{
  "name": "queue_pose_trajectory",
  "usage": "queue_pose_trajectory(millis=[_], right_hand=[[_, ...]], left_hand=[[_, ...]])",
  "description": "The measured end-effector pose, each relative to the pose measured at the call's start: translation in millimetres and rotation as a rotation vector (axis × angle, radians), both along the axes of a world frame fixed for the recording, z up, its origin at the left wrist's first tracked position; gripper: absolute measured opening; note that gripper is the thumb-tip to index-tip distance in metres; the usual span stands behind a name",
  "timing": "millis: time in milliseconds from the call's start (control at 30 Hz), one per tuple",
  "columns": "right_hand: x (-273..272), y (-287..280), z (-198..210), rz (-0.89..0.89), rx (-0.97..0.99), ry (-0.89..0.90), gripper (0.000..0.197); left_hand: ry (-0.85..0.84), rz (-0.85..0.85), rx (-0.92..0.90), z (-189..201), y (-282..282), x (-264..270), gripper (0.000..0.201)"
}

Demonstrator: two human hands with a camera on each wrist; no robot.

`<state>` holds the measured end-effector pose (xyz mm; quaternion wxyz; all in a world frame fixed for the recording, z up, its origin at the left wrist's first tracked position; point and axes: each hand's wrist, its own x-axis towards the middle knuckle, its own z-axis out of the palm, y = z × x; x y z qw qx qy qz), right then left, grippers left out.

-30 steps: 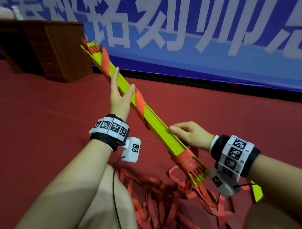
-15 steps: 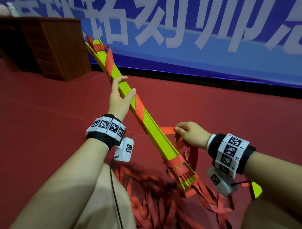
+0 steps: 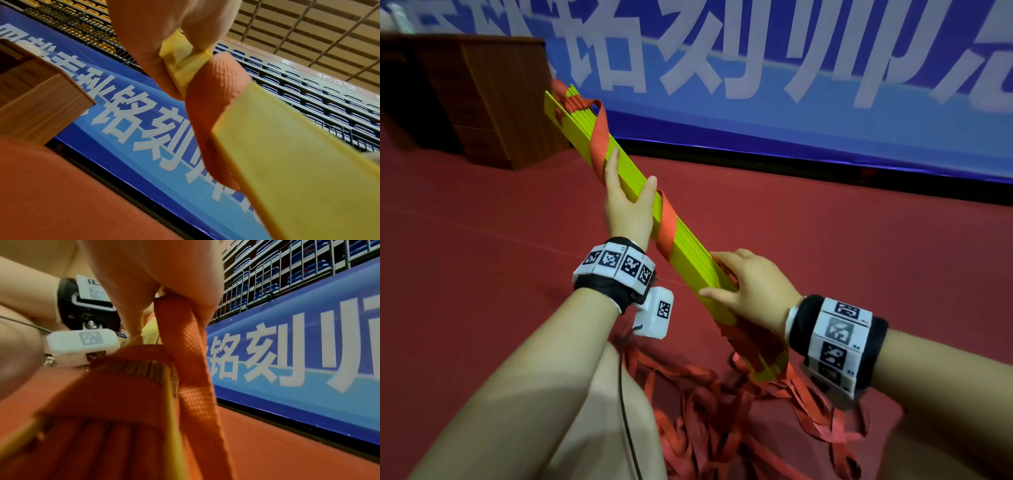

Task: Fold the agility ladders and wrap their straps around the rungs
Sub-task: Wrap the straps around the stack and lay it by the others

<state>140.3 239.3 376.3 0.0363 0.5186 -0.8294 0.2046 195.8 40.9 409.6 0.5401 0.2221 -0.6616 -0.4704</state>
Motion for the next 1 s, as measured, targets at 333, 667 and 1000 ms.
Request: queue_pose_trajectory(millis=[333,667,1000], right_hand=[[-21.2,4.3,14.5,0.13,-0.142,-0.462,0.036],[-15.4,7.1,17.5,0.319,-0.172,-0.973,0.034],[-30.1,10.4,5.7,0.121,-0.001,-0.715,0.023]], left_hand=[[0.264,-0.239,0.363,11.0,-3.0,6.2,0.1],[0.423,-0.517,0.493,21.9,15.6,5.6,0.043],[0.287,-0.293,0.287,16.0,-5.4,2.7,0.086]])
